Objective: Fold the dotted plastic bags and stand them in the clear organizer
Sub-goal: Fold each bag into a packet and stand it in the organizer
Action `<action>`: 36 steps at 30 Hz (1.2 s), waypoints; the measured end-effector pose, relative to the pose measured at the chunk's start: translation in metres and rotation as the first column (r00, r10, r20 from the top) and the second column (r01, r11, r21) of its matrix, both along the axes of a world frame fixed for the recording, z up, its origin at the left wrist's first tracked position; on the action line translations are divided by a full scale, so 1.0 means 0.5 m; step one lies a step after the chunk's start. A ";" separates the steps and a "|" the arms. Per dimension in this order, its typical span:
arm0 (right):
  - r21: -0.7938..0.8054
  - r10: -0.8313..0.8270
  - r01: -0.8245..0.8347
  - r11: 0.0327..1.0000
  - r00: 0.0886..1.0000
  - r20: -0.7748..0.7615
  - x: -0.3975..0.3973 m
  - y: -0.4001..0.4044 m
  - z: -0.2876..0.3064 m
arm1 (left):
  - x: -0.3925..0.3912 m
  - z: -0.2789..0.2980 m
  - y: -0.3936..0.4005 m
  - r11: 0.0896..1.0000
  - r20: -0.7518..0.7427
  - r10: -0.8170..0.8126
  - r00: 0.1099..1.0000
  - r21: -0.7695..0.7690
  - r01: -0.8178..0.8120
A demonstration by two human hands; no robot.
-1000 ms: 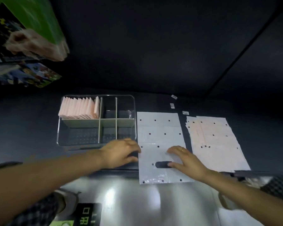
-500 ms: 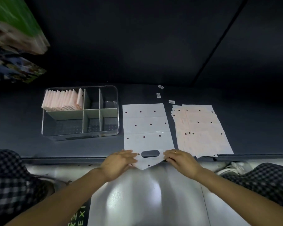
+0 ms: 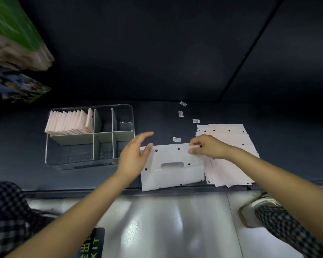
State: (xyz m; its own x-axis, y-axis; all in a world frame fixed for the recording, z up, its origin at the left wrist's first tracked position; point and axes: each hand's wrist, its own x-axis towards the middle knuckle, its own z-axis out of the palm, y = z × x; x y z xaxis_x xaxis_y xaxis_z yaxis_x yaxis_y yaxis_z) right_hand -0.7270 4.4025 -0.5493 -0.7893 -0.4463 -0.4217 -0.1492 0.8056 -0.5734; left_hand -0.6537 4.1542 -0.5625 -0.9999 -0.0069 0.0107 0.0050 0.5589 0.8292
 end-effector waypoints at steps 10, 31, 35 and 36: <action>0.367 -0.068 0.164 0.916 0.963 -0.260 -0.059 -0.058 -0.115 | 0.118 -0.145 0.034 0.679 -0.117 -0.559 0.821 -0.633 0.372; 0.427 0.319 -0.053 0.903 0.747 -0.584 0.212 -0.051 -0.215 | 0.120 -0.239 0.011 0.389 0.182 -0.533 0.827 -0.814 0.430; 0.451 0.435 -0.169 0.876 0.681 -0.589 0.223 -0.054 -0.225 | 0.134 -0.257 0.016 0.390 0.185 -0.513 0.838 -0.819 0.420; 0.458 0.462 -0.198 0.866 0.667 -0.584 0.227 -0.054 -0.230 | 0.138 -0.260 0.019 0.400 0.182 -0.496 0.849 -0.820 0.409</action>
